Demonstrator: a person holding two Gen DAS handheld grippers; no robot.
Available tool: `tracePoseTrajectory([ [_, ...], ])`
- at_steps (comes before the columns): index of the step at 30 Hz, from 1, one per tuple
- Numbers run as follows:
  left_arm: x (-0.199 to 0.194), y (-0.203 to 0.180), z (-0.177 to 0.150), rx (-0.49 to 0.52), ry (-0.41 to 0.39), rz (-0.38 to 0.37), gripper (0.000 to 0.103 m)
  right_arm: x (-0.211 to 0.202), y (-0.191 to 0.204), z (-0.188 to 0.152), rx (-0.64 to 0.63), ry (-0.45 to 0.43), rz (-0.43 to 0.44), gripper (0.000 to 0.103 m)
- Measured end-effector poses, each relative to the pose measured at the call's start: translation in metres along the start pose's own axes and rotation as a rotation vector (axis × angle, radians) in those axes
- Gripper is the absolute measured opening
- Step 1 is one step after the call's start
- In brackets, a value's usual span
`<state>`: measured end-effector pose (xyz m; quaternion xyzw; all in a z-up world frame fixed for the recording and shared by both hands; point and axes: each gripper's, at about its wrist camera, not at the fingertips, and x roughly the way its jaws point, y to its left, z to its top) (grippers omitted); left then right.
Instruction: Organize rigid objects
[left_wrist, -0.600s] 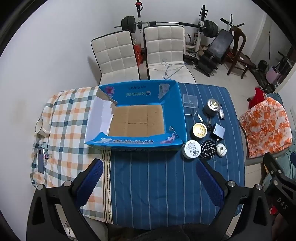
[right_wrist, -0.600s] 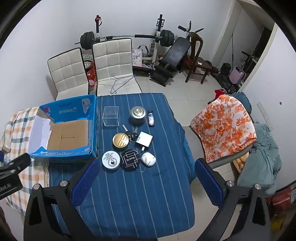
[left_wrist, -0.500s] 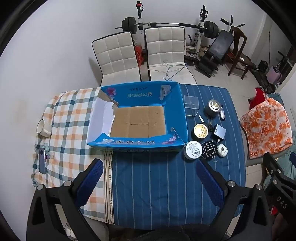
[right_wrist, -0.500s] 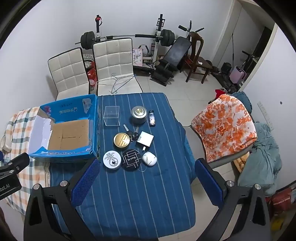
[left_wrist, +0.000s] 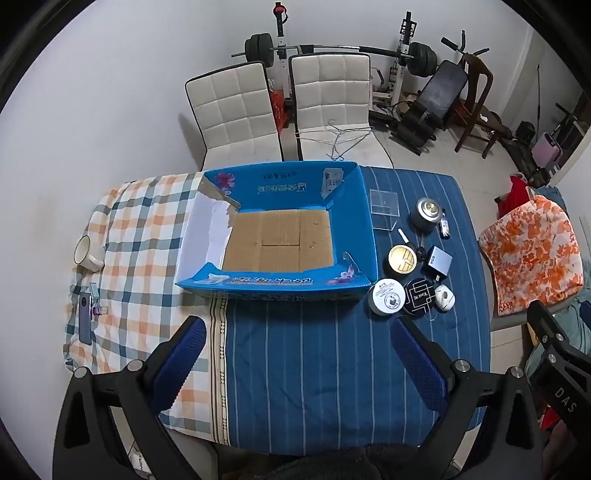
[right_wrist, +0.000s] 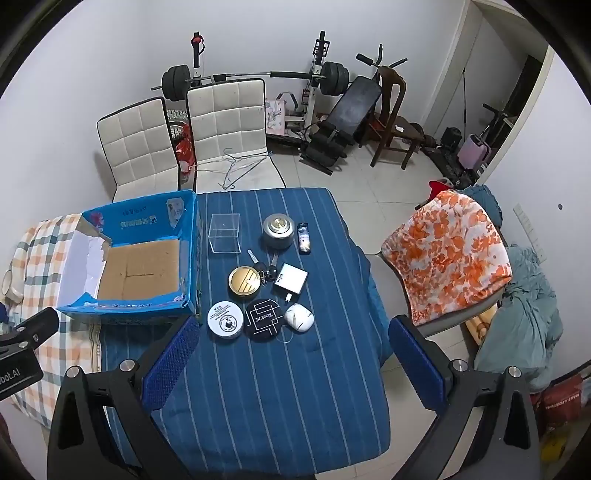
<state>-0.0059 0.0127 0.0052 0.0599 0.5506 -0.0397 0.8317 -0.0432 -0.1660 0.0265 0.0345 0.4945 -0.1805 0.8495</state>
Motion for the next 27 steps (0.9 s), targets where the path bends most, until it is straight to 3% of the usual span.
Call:
tracePoseTrajectory([
  [27,0.001,0.012,-0.001,-0.039,0.010,-0.003,0.103,-0.007,0.016,0.010,-0.047,-0.024,0.014,0.103],
])
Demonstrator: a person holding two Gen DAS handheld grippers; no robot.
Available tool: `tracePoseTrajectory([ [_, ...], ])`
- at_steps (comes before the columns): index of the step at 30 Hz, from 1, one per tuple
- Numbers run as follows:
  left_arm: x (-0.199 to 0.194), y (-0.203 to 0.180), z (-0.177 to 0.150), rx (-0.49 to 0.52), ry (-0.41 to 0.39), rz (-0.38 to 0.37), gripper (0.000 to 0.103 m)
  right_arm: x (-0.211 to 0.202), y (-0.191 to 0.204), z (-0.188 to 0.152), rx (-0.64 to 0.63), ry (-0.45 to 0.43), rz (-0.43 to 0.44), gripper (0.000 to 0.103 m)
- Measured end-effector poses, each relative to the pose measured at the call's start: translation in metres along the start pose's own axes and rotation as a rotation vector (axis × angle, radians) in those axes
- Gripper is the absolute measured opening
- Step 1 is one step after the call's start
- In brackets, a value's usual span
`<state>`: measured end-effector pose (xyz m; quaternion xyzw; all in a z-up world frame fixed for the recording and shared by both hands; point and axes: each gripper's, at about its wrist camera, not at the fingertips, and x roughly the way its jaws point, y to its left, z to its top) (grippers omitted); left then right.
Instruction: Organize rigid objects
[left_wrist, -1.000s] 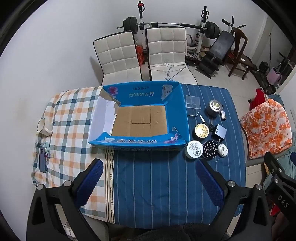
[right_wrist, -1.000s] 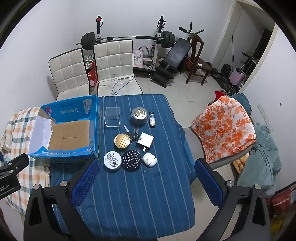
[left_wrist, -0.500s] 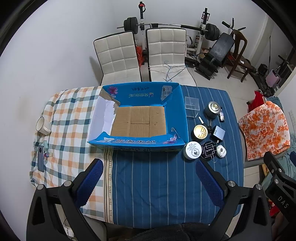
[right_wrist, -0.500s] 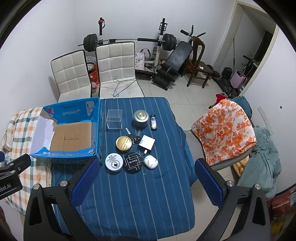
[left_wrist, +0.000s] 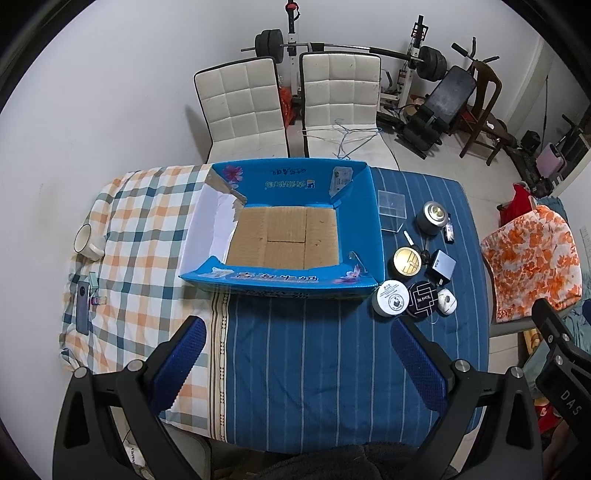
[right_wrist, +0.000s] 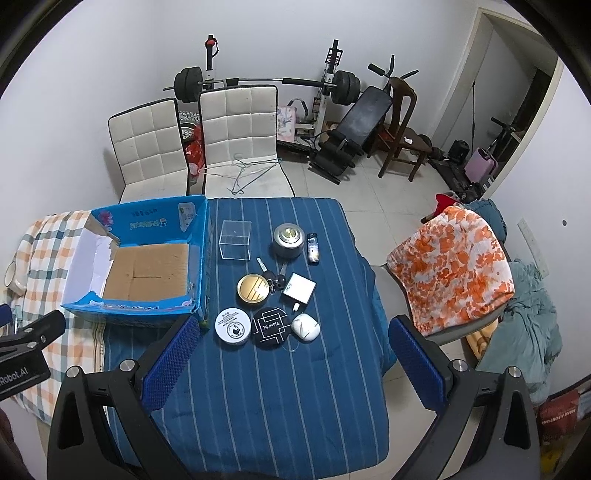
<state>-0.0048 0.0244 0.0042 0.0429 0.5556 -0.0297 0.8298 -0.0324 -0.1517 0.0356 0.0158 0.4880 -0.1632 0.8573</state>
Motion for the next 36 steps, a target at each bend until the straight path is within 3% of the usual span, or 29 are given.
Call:
tracePoseTrajectory([
  [36,-0.0040,-0.0014,-0.0031,-0.001,-0.003,-0.011,0.103,-0.0083,0.0019,0.0004,0.007,-0.015,0.016,0.103],
])
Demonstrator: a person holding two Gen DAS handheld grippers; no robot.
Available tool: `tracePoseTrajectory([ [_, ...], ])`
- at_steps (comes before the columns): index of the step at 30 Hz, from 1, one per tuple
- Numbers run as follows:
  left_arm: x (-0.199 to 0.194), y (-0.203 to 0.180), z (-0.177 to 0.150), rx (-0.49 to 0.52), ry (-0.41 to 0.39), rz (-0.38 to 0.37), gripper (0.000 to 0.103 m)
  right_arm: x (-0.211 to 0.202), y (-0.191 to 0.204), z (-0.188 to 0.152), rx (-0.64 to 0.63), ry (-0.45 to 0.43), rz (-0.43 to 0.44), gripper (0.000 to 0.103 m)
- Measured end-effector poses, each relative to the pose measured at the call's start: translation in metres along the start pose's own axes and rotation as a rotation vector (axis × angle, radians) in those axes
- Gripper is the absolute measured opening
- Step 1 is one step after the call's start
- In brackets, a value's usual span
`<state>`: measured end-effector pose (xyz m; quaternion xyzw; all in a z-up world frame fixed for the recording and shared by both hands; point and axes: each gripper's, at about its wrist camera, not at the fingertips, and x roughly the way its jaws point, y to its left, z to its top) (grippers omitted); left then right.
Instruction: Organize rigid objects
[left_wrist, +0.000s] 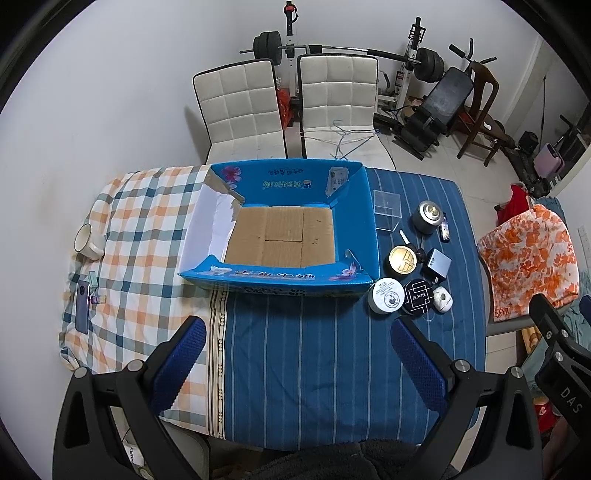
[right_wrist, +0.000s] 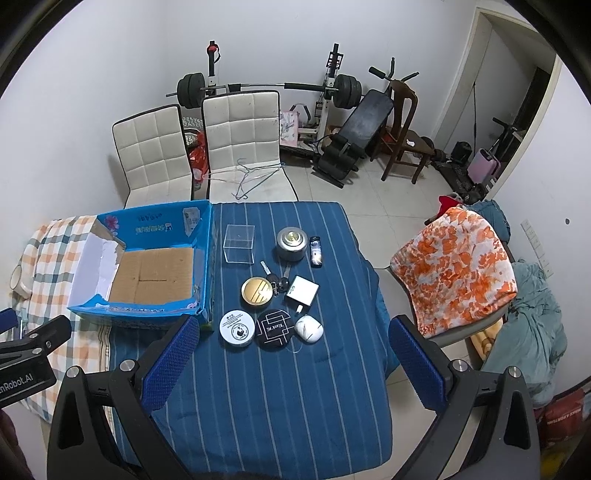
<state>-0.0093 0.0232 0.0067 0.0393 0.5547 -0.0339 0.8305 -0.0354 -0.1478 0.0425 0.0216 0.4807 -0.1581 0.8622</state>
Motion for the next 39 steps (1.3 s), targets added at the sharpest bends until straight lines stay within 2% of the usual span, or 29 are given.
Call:
tracePoseTrajectory([
  [10,0.001,-0.008,0.002,0.010,0.003,-0.005,0.103,0.003,-0.008,0.003,0.015,0.013,0.001,0.103],
  [15,0.012,-0.020,0.013,0.020,0.003,-0.035,0.103,0.029,-0.019,0.011,0.040,0.062,0.025,0.103],
  [19,0.039,-0.043,0.041,0.048,0.010,-0.084,0.103,0.078,-0.039,0.028,0.087,0.140,0.040,0.103],
  [22,0.068,-0.070,0.075,0.092,0.012,-0.107,0.103,0.128,-0.056,0.049,0.121,0.175,0.035,0.103],
  [25,0.104,-0.097,0.107,0.133,0.024,-0.104,0.103,0.184,-0.067,0.066,0.135,0.200,0.017,0.103],
  [30,0.197,-0.147,0.172,0.213,0.151,-0.076,0.103,0.290,-0.074,0.089,0.164,0.289,0.060,0.103],
  [33,0.245,-0.174,0.198,0.266,0.236,-0.061,0.103,0.345,-0.072,0.100,0.162,0.320,0.082,0.102],
  [36,0.290,-0.195,0.211,0.294,0.336,-0.046,0.103,0.380,-0.066,0.104,0.152,0.364,0.109,0.100],
  [39,0.315,-0.207,0.215,0.306,0.382,-0.041,0.102,0.398,-0.068,0.106,0.147,0.380,0.119,0.100],
])
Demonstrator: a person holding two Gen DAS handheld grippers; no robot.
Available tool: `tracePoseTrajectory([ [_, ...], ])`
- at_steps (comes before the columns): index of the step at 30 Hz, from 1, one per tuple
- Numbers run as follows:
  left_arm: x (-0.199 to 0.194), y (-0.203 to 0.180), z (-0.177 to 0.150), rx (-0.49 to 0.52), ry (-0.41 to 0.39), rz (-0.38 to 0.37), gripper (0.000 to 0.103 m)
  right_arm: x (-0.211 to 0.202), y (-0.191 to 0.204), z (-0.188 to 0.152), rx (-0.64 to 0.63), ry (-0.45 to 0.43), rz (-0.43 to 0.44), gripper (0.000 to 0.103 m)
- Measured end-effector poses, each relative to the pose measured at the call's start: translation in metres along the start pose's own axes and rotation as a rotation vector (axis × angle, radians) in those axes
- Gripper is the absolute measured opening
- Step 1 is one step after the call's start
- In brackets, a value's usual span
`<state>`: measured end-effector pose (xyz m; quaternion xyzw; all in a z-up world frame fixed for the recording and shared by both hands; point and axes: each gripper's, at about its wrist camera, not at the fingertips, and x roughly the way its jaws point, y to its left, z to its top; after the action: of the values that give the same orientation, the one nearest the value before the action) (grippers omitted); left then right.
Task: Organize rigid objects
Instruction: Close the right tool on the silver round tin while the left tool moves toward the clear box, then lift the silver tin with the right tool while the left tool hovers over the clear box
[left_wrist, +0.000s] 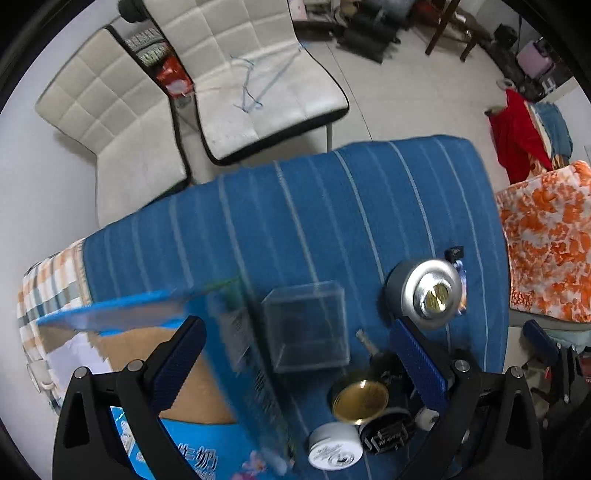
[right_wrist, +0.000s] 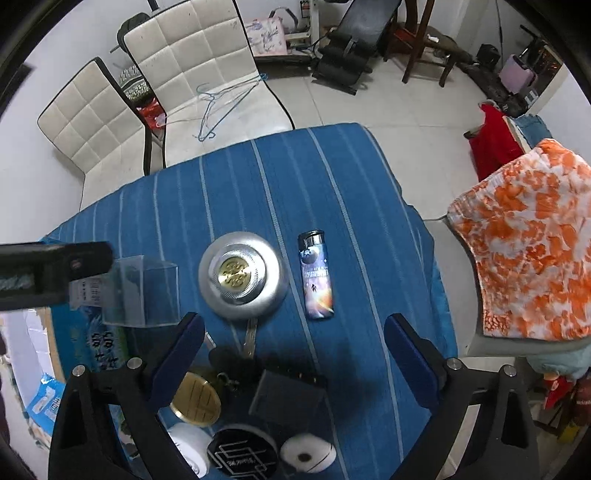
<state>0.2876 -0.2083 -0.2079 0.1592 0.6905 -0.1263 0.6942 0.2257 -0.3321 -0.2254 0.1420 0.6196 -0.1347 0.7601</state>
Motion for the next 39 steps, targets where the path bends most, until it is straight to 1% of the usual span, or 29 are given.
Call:
tracePoseTrajectory([
  [6,0.042,-0.015,0.013,0.035,0.110,0.023,0.102,0.011,-0.004,0.001,-0.047,0.005,0.003,0.100],
  [9,0.061,-0.019,0.013,0.036,0.171,0.011,0.102,0.014,-0.003,-0.002,-0.077,0.005,0.007,0.100],
  [11,0.067,-0.026,0.012,0.072,0.178,0.053,0.102,0.017,0.001,-0.002,-0.105,-0.003,0.010,0.100],
  [15,0.072,-0.031,0.011,0.094,0.182,0.077,0.102,0.032,0.016,0.002,-0.159,0.003,0.025,0.100],
  [17,0.070,-0.029,0.012,0.093,0.175,0.076,0.100,0.043,0.023,0.004,-0.172,0.011,0.021,0.100],
  [18,0.069,-0.026,0.015,0.088,0.169,0.072,0.100,0.049,0.025,0.006,-0.161,0.016,0.031,0.100],
  [19,0.068,-0.024,0.018,0.083,0.168,0.058,0.100,0.056,0.026,0.009,-0.161,0.023,0.025,0.100],
  [20,0.066,-0.023,0.019,0.077,0.169,0.045,0.100,0.059,0.028,0.011,-0.164,0.020,0.047,0.099],
  [22,0.066,-0.019,0.023,0.060,0.166,0.020,0.100,0.062,0.030,0.015,-0.156,-0.005,0.086,0.089],
  [23,0.065,-0.018,0.025,0.059,0.171,0.011,0.100,0.062,0.031,0.017,-0.156,-0.015,0.100,0.085],
  [24,0.067,-0.018,0.027,0.063,0.180,0.008,0.100,0.063,0.032,0.019,-0.155,-0.009,0.117,0.078],
  [25,0.068,-0.020,0.029,0.067,0.190,0.009,0.100,0.064,0.032,0.020,-0.151,0.006,0.133,0.075],
  [28,0.069,-0.020,0.032,0.096,0.200,0.006,0.100,0.065,0.031,0.020,-0.142,0.030,0.137,0.075],
  [32,0.068,-0.021,0.034,0.108,0.180,-0.018,0.100,0.066,0.028,0.020,-0.140,0.056,0.159,0.076],
  [36,0.075,-0.027,0.036,0.129,0.204,0.011,0.099,0.070,0.024,0.019,-0.126,0.066,0.175,0.077],
  [39,0.081,-0.031,0.035,0.122,0.214,0.023,0.099,0.073,0.021,0.016,-0.131,0.063,0.180,0.077],
])
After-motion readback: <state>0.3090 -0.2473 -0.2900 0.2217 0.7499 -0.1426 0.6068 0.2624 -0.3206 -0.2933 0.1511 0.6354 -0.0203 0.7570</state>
